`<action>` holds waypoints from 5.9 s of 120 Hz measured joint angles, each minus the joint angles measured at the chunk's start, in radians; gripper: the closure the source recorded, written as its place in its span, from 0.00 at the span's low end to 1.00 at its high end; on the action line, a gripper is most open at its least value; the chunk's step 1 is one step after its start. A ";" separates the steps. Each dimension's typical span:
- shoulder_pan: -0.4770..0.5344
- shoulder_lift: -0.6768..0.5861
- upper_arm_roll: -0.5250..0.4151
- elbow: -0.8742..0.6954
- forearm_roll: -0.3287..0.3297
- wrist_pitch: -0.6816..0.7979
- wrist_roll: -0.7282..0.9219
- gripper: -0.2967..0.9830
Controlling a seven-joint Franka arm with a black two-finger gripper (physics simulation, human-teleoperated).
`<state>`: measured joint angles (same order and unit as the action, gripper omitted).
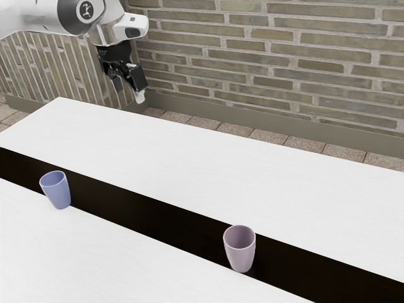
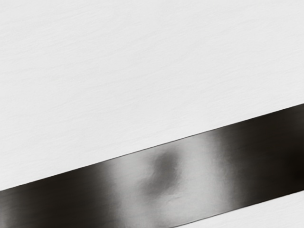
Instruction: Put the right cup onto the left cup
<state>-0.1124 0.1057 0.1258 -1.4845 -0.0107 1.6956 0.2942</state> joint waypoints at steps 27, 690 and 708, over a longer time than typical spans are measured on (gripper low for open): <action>0.001 0.005 0.000 0.001 0.000 0.000 0.001 0.23; 0.453 0.109 0.131 -0.402 -0.059 0.404 0.185 0.84; 0.453 0.120 0.130 -0.405 -0.085 0.404 0.197 0.67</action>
<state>0.3403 0.2261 0.2562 -1.8899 -0.0954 2.0999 0.4911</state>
